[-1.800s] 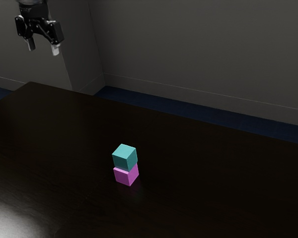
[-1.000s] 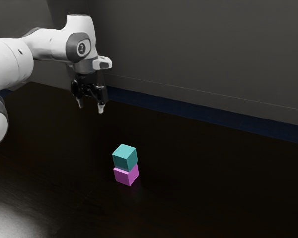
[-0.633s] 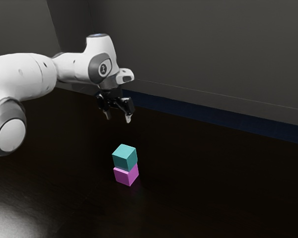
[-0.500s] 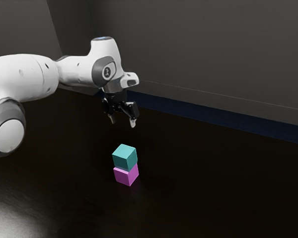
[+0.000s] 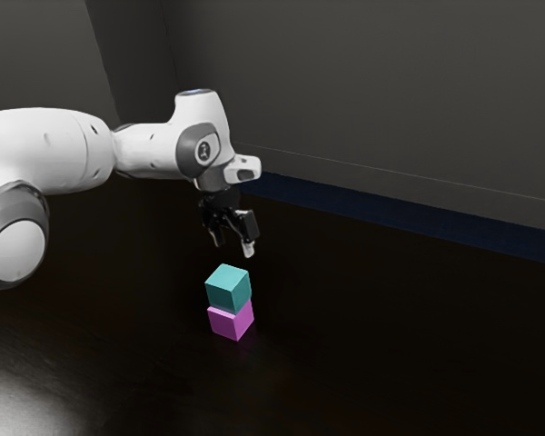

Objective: Pick up the blue block with one arm, and put the blue block on the table with one arm

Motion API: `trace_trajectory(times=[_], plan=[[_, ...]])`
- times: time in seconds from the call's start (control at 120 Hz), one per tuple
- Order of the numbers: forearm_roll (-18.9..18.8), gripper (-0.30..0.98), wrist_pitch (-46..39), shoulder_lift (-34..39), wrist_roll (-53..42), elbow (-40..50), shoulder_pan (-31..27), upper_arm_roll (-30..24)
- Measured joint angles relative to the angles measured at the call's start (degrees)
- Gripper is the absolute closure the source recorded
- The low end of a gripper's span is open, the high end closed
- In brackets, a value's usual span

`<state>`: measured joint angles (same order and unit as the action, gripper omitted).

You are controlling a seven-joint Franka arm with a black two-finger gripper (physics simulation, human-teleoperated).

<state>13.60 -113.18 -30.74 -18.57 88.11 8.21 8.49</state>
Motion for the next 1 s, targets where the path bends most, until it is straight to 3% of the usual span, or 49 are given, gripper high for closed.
trace_trajectory(times=[0.083, 0.358, 1.0], plan=[[-0.46, 0.00, 0.08, 1.40, -0.41, 0.07, 1.30, -0.04], [-8.42, 0.00, 0.49, 5.01, 5.74, 5.09, 3.46, 0.16], [-9.23, 0.00, -6.41, 16.42, 23.45, 19.98, 3.93, -4.80]])
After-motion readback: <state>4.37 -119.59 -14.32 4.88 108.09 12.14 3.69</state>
